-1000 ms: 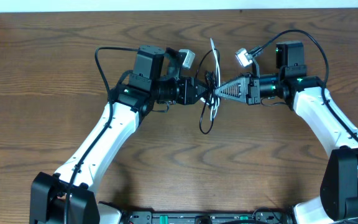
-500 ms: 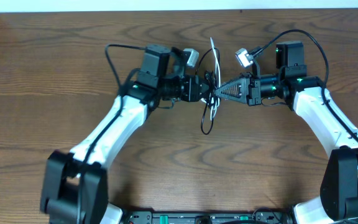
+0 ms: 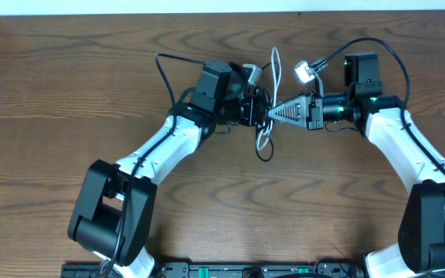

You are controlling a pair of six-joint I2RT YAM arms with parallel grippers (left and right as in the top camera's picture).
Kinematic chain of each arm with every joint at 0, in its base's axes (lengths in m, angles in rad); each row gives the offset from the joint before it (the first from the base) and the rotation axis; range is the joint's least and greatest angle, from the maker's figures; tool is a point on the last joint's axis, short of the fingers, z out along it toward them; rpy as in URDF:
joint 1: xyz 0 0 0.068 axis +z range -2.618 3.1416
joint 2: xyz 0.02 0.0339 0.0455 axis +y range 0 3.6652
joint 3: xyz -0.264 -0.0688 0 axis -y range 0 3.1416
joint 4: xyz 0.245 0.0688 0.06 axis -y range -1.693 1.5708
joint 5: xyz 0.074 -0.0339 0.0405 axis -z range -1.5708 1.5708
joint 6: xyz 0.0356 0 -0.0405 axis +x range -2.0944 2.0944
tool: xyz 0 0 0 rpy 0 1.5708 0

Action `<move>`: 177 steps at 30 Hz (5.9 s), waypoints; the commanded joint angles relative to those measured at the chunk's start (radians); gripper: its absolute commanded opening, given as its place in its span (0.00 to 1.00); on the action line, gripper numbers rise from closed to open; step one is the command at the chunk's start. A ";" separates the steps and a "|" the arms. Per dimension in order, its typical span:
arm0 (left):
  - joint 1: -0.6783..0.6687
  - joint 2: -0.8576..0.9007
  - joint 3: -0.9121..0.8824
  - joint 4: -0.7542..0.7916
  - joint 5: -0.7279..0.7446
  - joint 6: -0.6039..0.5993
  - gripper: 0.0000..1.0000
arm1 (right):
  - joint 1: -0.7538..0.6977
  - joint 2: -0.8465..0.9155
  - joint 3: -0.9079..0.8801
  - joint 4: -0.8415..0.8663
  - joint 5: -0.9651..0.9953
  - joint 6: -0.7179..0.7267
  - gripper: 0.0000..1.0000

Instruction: Untangle cables

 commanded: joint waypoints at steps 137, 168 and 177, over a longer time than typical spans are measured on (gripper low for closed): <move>-0.307 0.261 -0.006 0.067 -0.371 0.162 0.55 | -0.187 0.085 0.215 -0.605 0.965 0.022 0.73; -0.146 -0.324 -0.005 -0.329 -0.497 0.051 0.07 | 0.061 0.085 0.213 -0.492 0.757 -0.003 0.59; 0.018 -0.356 -0.004 -0.324 -0.293 -0.121 0.08 | 0.174 0.085 0.201 -0.421 1.092 0.381 0.53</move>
